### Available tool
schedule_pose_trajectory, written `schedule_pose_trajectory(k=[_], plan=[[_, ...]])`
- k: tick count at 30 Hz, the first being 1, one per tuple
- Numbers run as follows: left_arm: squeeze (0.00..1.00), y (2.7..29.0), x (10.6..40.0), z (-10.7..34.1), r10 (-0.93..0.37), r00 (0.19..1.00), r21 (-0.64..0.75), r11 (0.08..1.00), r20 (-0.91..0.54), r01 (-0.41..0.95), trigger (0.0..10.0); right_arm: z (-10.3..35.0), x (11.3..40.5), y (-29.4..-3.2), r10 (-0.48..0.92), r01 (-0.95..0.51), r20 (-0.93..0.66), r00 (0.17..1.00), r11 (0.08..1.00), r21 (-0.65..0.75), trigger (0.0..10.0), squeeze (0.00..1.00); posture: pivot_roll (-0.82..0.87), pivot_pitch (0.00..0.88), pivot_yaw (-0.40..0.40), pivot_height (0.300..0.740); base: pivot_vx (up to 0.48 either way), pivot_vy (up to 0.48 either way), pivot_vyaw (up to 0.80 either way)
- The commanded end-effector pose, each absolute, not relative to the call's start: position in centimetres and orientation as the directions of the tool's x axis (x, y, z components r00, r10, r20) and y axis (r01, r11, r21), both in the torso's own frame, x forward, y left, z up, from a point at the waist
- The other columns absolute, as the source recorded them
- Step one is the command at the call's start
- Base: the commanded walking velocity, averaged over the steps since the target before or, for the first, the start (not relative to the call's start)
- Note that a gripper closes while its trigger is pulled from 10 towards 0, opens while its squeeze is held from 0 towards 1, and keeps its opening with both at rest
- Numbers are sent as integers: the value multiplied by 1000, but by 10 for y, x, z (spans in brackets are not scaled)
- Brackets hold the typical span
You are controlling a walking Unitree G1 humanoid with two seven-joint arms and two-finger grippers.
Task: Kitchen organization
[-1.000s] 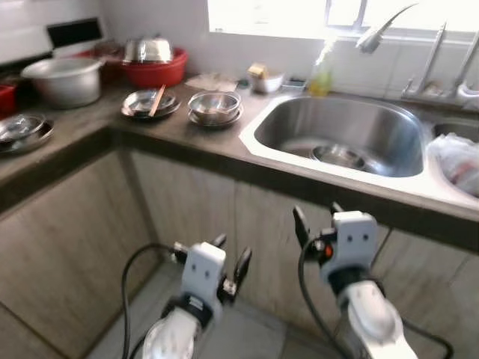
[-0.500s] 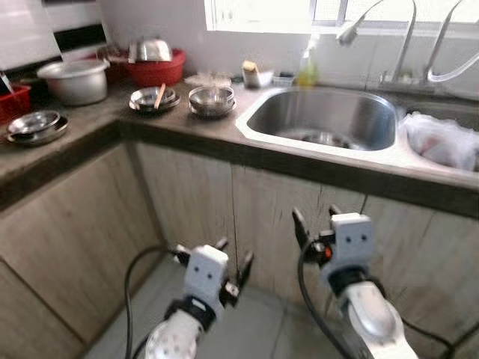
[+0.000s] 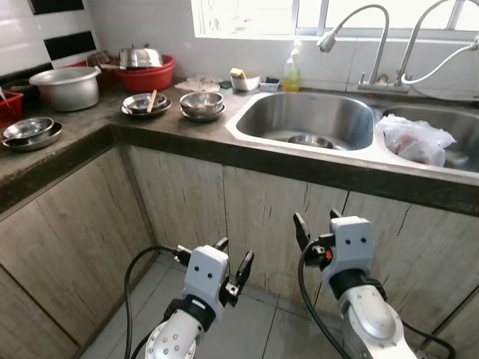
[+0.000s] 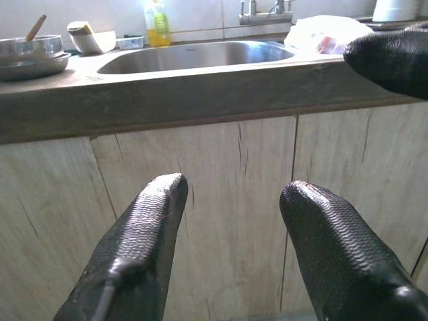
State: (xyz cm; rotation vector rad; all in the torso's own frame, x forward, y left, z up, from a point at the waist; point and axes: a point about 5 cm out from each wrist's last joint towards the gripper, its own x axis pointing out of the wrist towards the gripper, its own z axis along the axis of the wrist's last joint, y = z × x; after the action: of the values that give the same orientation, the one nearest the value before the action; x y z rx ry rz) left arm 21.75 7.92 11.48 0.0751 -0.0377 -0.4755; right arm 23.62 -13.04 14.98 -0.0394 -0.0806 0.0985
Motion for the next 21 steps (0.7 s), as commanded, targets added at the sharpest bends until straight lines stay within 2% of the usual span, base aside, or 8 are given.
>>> schedule_pose_trajectory(k=[1,10,13,21], plan=[[0,80,218,116,-451,892,99,889,16,448,10000,149,238,-129,110,-107,68,992,993,-51,10000,0,30,0,-6,740,0,0,0],[0,80,219,116,-449,893,96,890,15,446,10000,148,238,-128,115,-111,66,991,992,-61,10000,0,29,0,-6,740,0,0,0],[0,80,219,116,-449,894,96,890,16,445,10000,148,238,-128,120,-115,66,991,991,-68,10000,0,29,0,-8,740,255,0,0],[0,79,219,116,-445,895,98,892,18,442,10000,149,239,-128,123,-117,73,990,990,-75,10000,0,28,0,-10,740,289,0,747]])
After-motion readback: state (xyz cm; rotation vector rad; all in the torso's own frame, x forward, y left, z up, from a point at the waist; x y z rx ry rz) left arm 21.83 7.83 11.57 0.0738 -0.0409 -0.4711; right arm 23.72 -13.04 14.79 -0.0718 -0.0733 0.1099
